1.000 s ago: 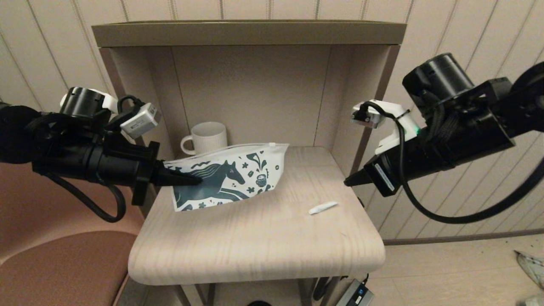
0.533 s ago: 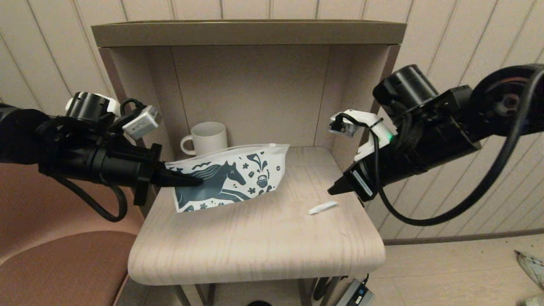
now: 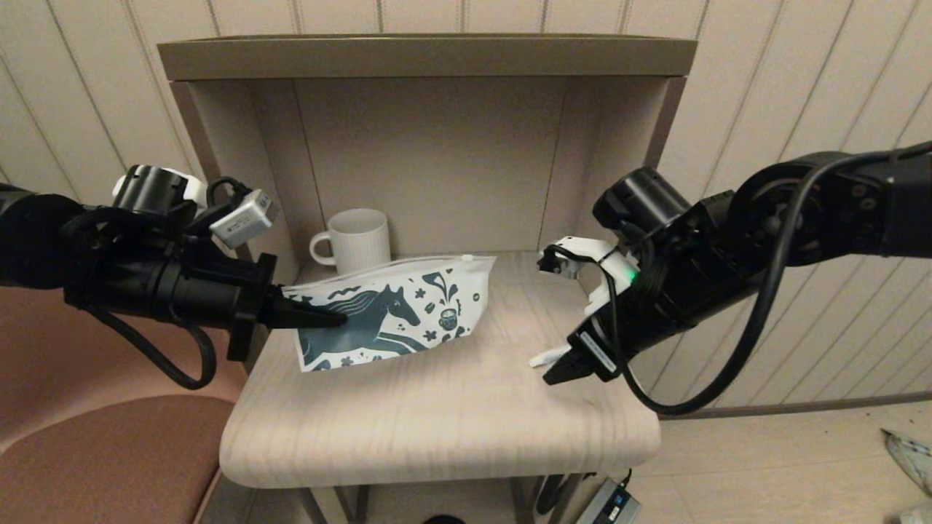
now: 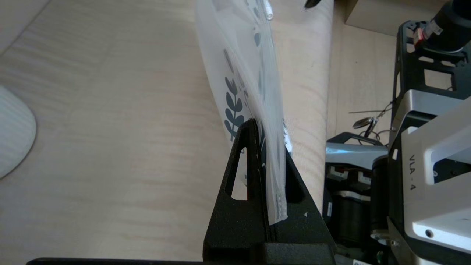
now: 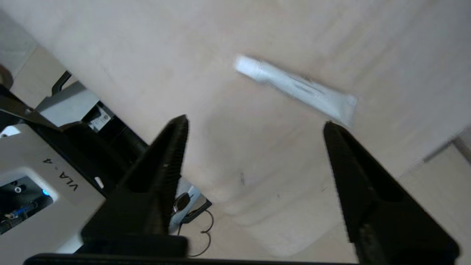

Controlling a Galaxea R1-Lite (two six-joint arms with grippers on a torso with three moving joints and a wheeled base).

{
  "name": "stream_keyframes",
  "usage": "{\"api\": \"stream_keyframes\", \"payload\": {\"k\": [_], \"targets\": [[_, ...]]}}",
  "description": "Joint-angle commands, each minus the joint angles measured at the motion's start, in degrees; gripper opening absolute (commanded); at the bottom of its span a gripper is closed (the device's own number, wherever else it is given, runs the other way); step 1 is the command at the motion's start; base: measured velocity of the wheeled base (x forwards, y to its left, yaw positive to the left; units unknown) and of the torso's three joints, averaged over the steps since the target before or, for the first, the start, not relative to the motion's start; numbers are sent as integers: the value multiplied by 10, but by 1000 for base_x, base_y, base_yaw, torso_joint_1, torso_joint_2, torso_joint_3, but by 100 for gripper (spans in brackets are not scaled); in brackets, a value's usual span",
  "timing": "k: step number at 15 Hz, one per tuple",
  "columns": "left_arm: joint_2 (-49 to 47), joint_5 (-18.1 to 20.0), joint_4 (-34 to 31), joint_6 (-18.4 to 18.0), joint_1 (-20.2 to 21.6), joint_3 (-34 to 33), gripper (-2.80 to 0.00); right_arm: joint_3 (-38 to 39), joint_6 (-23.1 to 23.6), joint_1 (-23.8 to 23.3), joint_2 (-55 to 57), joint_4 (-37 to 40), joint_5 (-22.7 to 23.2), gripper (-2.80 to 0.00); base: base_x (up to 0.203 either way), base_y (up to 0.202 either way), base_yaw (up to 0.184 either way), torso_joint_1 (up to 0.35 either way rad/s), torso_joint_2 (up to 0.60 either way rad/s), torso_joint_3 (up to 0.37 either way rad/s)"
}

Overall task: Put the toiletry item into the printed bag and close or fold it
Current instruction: Pick up the toothpaste

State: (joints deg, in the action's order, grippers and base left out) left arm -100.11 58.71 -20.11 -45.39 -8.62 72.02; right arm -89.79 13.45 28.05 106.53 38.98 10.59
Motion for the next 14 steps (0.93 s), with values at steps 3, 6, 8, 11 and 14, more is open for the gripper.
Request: {"api": "stream_keyframes", "payload": {"k": [3, 6, 8, 11, 14], "targets": [[0, 4, -1, -2, 0, -5, -280, 7, 1, 0, 8, -1, 3, 0, 0, 0, 0, 0, 0, 0], [9, 6, -1, -3, 0, -15, -280, -2, 1, 0, 24, -22, 4, 0, 0, 0, 0, 0, 0, 0], [16, 6, 0, -3, 0, -22, -280, -10, 2, -1, 36, -47, 3, 0, 0, 0, 0, 0, 0, 0], [20, 8, 27, -2, 0, -40, -280, -30, 1, -1, 57, -44, 2, 0, 0, 0, 0, 0, 0, 0], [19, 8, 39, -1, 0, -50, -280, -44, 0, 3, 58, -41, -1, 0, 0, 0, 0, 0, 0, 0]]}}
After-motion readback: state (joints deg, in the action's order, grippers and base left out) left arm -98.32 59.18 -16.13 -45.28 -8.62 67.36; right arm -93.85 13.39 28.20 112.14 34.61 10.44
